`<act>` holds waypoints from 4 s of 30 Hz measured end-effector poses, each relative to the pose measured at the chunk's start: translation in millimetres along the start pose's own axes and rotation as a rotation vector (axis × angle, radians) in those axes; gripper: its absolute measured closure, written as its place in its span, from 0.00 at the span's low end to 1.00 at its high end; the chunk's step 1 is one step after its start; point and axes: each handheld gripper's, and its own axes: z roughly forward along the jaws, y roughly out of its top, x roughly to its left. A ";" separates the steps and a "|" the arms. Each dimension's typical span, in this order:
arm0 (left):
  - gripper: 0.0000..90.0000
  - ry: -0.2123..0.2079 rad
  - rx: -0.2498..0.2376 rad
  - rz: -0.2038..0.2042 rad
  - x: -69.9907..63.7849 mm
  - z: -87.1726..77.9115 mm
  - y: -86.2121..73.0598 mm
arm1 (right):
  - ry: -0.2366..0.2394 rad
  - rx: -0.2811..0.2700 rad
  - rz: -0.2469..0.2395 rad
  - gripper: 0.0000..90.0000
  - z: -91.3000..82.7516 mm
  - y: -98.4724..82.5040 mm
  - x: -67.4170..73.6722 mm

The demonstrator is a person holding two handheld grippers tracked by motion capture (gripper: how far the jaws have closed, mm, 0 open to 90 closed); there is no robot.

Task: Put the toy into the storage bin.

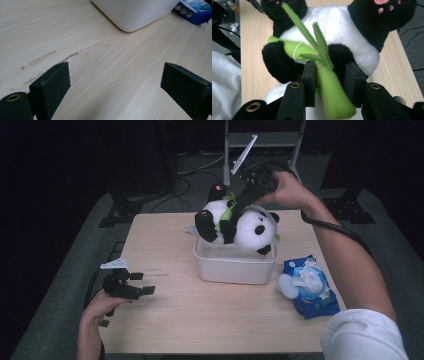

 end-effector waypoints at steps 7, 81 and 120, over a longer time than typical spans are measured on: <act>0.08 0.000 0.004 -0.003 0.4 1.6 -0.7 | 0.020 0.013 0.017 0.73 20.4 -8.4 -11.4; 0.08 0.005 0.012 0.002 -0.6 0.3 -1.6 | 0.112 0.044 0.004 0.72 99.6 -39.2 9.0; 0.08 -0.003 0.034 0.004 -1.3 6.9 -2.2 | 0.141 0.066 0.081 0.65 141.9 -72.5 5.9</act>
